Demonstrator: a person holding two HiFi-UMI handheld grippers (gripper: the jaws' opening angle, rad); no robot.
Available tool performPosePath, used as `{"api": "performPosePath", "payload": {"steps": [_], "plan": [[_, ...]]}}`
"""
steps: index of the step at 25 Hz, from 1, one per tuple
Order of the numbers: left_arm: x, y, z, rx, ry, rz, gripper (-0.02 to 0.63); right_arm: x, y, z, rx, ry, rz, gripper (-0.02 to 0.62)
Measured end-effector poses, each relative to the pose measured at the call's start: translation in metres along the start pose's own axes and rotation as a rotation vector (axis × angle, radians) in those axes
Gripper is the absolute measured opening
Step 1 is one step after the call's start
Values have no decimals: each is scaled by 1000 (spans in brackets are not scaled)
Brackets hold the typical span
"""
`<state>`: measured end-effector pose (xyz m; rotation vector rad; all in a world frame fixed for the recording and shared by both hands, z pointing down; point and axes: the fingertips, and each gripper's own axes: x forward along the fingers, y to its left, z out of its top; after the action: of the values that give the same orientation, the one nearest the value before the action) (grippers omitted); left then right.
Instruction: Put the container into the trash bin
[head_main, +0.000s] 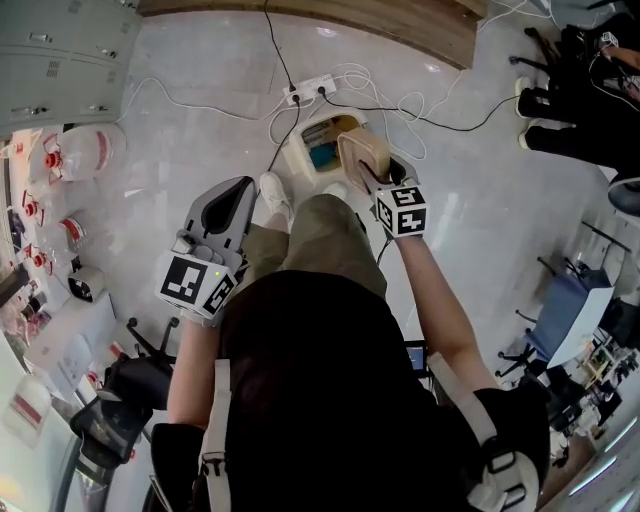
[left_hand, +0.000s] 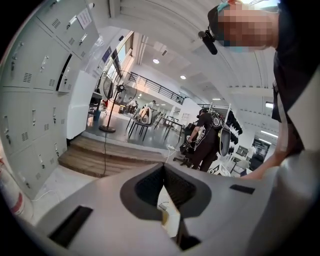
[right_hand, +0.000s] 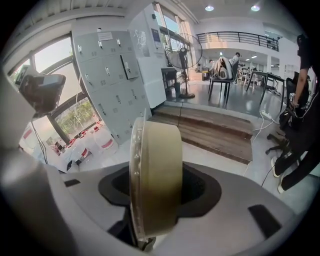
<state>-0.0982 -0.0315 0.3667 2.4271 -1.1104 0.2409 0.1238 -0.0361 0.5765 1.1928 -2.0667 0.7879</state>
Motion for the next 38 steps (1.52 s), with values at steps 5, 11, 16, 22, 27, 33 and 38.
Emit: {"api": "performPosePath", "payload": {"steps": [5, 11, 16, 22, 27, 33, 38], "plan": [[5, 15, -11, -35, 19, 2, 8, 35, -7, -14, 39, 44, -8, 221], [6, 33, -29, -68, 49, 22, 8, 77, -15, -37, 41, 114, -6, 221], [9, 51, -44, -96, 65, 47, 8, 113, -22, -57, 48, 157, -21, 221], [19, 62, -60, -122, 84, 75, 8, 153, -28, -80, 57, 219, -12, 222], [27, 70, -84, -159, 117, 102, 8, 187, -37, -103, 46, 289, -1, 222], [34, 78, -113, -191, 153, 116, 8, 223, -56, -132, 81, 358, -26, 224], [35, 87, -126, -224, 163, 139, 8, 247, -60, -149, 101, 403, -22, 224]]}}
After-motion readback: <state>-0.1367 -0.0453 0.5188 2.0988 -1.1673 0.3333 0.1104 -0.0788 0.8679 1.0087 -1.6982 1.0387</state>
